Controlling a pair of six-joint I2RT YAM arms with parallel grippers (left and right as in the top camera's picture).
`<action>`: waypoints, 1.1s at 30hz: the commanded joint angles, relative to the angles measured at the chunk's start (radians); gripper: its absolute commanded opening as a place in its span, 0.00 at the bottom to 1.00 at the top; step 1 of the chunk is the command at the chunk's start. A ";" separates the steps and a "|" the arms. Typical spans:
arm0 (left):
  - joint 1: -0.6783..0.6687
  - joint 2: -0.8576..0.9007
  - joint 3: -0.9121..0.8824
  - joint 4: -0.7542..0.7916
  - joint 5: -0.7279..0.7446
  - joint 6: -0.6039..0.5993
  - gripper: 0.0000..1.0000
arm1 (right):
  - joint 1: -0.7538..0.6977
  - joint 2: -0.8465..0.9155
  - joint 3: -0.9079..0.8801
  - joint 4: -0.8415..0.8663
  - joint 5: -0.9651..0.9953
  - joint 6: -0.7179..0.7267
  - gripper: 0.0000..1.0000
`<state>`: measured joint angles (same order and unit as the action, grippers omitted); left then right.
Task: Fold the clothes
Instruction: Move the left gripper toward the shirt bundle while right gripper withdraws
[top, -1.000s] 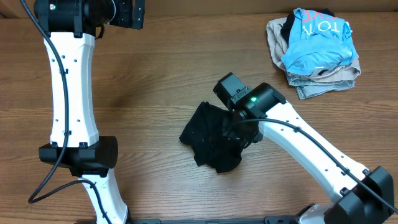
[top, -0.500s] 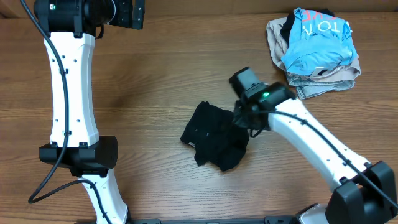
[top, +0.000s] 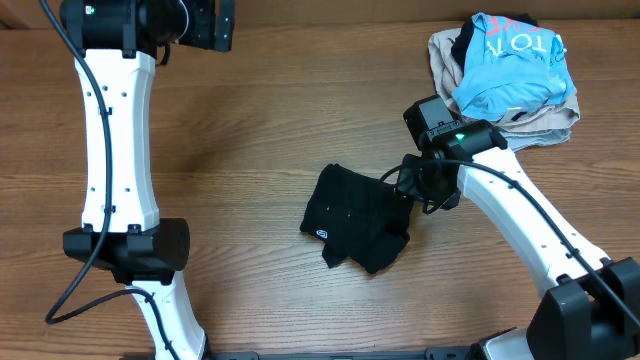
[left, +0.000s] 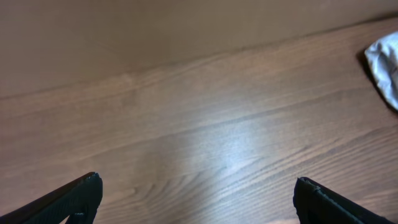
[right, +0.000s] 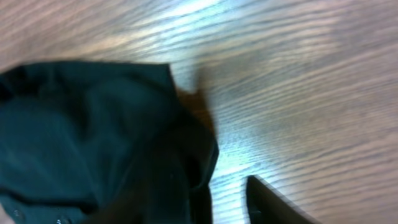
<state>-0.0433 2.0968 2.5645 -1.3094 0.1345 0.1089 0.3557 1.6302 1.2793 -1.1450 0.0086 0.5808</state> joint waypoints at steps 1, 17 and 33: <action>0.002 0.009 -0.044 0.010 0.045 0.019 1.00 | -0.012 -0.006 0.069 -0.013 -0.055 -0.010 0.64; -0.266 0.009 -0.512 0.031 0.314 0.235 1.00 | -0.258 -0.020 0.341 -0.125 -0.048 -0.104 0.93; -0.525 0.009 -0.727 -0.083 0.307 0.317 1.00 | -0.399 -0.017 0.337 -0.127 -0.055 -0.171 0.92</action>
<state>-0.5396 2.1002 1.8652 -1.3842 0.4202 0.4000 -0.0433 1.6207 1.6043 -1.2758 -0.0448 0.4347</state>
